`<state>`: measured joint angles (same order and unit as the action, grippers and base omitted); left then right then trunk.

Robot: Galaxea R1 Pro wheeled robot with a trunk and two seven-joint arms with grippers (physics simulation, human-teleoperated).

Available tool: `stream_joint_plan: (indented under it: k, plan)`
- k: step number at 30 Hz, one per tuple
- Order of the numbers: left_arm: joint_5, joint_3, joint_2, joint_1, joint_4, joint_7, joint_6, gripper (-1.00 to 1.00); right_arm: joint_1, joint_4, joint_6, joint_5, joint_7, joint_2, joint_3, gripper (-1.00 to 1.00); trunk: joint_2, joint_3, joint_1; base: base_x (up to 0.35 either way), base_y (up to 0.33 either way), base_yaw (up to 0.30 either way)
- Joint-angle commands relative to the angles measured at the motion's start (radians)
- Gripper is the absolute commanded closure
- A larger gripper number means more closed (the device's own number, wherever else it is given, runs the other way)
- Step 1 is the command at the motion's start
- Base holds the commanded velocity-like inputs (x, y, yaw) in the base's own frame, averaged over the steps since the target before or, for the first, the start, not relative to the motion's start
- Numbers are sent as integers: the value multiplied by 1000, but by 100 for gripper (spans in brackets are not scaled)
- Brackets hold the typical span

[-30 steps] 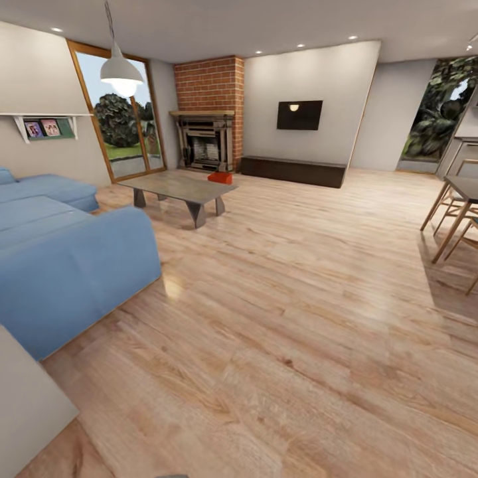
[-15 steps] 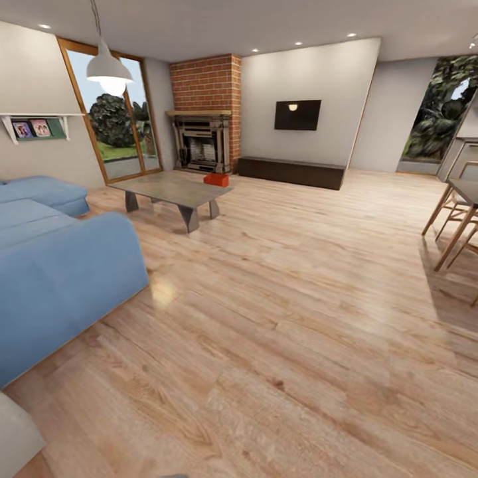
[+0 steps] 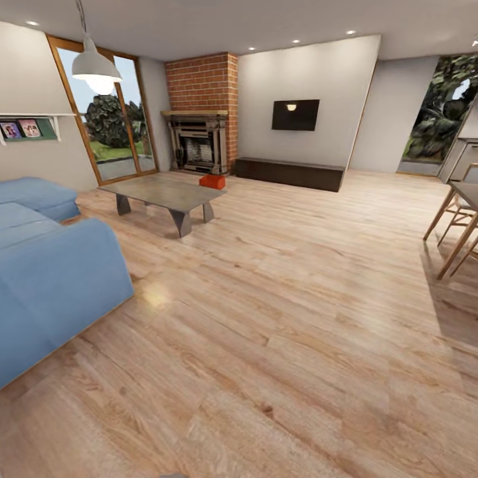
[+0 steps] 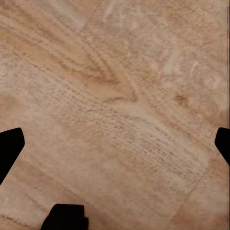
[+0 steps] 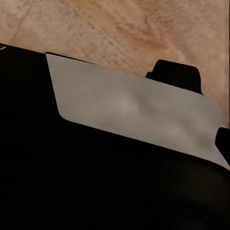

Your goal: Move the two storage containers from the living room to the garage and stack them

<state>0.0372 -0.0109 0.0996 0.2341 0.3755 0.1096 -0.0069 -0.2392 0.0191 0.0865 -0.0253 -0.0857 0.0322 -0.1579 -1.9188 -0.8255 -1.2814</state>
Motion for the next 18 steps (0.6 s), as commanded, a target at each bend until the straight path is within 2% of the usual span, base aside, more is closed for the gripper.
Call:
stream_joint_plan:
  k: [1,14,18]
  plan:
    - [4,-1,0,0,0,4,-1,-100,0,2,6,-3,-3,0,-4,-100,0,-1,0,314,-202,0]
    - [3,-1,0,0,0,4,-1,-100,-2,19,7,-3,-7,-11,14,-100,0,-7,0,314,-202,0]
    - [3,-1,1,0,0,4,-1,-100,-29,21,15,-2,-11,-11,27,-100,0,-8,0,314,-202,0]
